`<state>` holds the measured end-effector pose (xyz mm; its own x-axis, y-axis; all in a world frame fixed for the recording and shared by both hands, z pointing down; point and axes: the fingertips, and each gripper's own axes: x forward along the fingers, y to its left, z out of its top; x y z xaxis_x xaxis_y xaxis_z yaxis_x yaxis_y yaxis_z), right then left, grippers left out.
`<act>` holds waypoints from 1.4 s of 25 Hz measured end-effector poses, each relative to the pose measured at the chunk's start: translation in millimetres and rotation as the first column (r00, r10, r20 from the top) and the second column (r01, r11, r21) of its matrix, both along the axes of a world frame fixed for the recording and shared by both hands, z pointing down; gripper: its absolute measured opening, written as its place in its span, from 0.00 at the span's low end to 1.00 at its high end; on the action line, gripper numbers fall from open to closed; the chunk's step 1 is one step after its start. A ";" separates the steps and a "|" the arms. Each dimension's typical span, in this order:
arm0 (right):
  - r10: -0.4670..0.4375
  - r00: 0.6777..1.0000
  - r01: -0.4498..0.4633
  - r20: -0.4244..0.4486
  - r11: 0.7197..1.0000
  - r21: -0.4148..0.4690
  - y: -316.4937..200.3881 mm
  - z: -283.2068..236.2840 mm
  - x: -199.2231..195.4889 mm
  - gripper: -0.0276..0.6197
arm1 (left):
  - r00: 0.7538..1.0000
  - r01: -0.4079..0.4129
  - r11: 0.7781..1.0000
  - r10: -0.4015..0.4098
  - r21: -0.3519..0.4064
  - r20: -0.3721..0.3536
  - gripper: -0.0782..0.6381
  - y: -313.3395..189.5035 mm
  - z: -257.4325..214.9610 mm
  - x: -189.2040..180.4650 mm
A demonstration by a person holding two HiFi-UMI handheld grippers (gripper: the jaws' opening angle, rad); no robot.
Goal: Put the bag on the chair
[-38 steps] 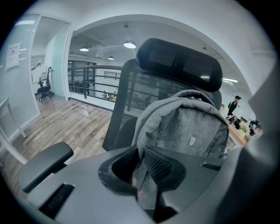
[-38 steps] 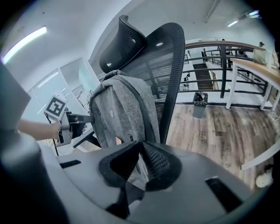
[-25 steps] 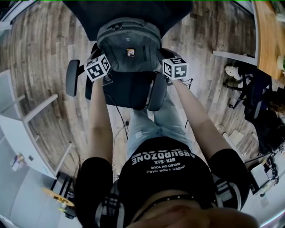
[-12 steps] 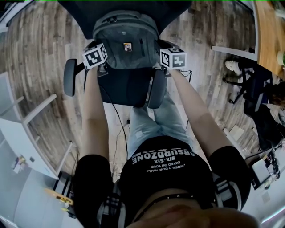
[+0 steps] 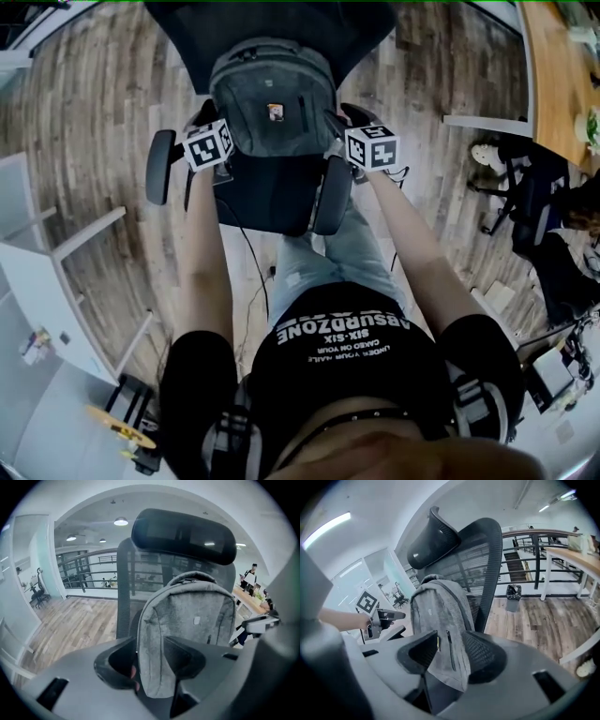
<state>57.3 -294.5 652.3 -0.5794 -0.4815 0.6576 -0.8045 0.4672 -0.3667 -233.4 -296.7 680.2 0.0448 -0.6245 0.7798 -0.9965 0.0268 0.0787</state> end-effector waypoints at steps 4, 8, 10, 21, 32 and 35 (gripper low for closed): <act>-0.028 0.999 0.027 0.015 0.997 0.069 17.1 -33.3 -4.1 0.31 | 0.999 -0.026 0.997 0.027 0.067 -0.021 0.37 23.9 -36.7 16.1; -0.031 0.996 0.020 0.083 0.991 0.135 38.3 -76.5 -8.7 0.08 | 0.996 -0.065 0.991 0.071 0.115 -0.046 0.36 54.0 -78.0 38.5; -0.024 0.989 0.001 0.145 0.988 0.157 51.8 -99.0 -9.4 0.07 | 0.996 -0.091 0.984 0.093 0.150 -0.008 0.28 68.9 -95.7 46.0; 0.055 0.975 -0.112 0.217 0.959 0.261 123.7 -175.0 11.5 0.07 | 0.986 -0.051 0.911 0.112 0.409 -0.126 0.13 146.7 -201.3 80.9; 0.046 0.978 -0.102 0.202 0.956 0.276 207.0 -195.9 -6.8 0.07 | 0.964 -0.189 0.870 0.253 0.456 -0.084 0.13 220.4 -235.8 104.6; 0.051 0.980 -0.105 0.194 0.955 0.276 220.8 -196.3 -5.0 0.06 | 0.961 -0.184 0.870 0.258 0.457 -0.104 0.13 229.7 -234.4 108.1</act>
<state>52.3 -73.7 456.0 -0.6297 -0.6811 0.3736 -0.7743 0.5116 -0.3726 -125.2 -67.0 445.8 0.3201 -0.8595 0.3985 -0.9459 -0.2664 0.1851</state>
